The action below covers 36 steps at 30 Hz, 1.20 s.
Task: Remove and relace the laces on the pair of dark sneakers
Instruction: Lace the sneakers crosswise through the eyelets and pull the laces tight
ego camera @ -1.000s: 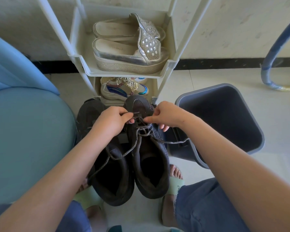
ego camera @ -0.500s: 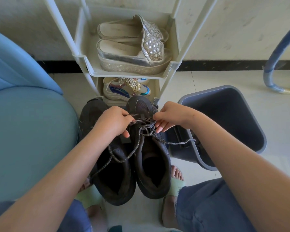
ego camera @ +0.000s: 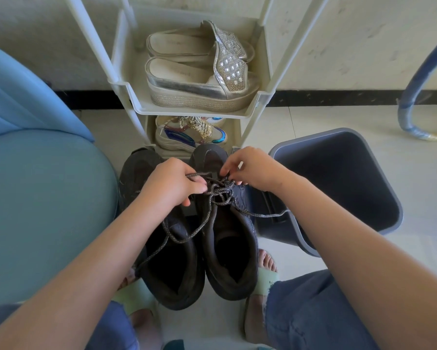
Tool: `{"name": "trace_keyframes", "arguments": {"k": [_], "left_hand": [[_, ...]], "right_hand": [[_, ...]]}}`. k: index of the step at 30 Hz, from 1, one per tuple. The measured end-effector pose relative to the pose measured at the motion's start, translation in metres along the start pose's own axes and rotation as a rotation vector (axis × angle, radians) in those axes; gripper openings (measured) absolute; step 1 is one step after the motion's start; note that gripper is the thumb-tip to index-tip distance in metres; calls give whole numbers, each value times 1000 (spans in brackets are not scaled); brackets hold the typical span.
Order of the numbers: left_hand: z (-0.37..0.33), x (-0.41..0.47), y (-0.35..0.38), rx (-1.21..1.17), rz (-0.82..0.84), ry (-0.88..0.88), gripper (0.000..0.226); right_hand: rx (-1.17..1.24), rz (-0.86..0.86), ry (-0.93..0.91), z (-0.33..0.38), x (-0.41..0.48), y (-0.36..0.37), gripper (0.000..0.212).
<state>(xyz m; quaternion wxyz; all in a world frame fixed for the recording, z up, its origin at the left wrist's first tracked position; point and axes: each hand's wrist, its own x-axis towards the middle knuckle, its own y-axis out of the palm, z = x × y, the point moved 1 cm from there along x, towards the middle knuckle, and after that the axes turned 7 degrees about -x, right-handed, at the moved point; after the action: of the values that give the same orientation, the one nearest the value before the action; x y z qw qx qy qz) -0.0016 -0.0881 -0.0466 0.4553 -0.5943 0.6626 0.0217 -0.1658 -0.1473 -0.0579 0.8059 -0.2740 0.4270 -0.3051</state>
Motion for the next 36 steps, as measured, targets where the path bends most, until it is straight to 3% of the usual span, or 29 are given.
{"name": "trace_keyframes", "arguments": {"k": [7,14,18,21,24,27,36], "left_hand": [[1,3,5,-2,-56,68,26],[-2,0,13,206,-79,138,29],[-1,0,15,243,-92,139,27],[1,1,11,153,-103,152,27],[4,4,12,111,-114,179,29],[5,7,15,64,-111,205,31],[5,8,15,183,-103,209,32]], "right_hand": [[-58,-15,-61,1,3,1,10],[-19,-28,4,-3,4,4,9],[-173,-8,-26,-1,5,5,9],[-77,28,-55,-5,6,3,4],[-42,74,-93,-9,6,0,13],[-5,16,-77,-10,8,2,9],[57,-79,3,-10,7,6,10]]}}
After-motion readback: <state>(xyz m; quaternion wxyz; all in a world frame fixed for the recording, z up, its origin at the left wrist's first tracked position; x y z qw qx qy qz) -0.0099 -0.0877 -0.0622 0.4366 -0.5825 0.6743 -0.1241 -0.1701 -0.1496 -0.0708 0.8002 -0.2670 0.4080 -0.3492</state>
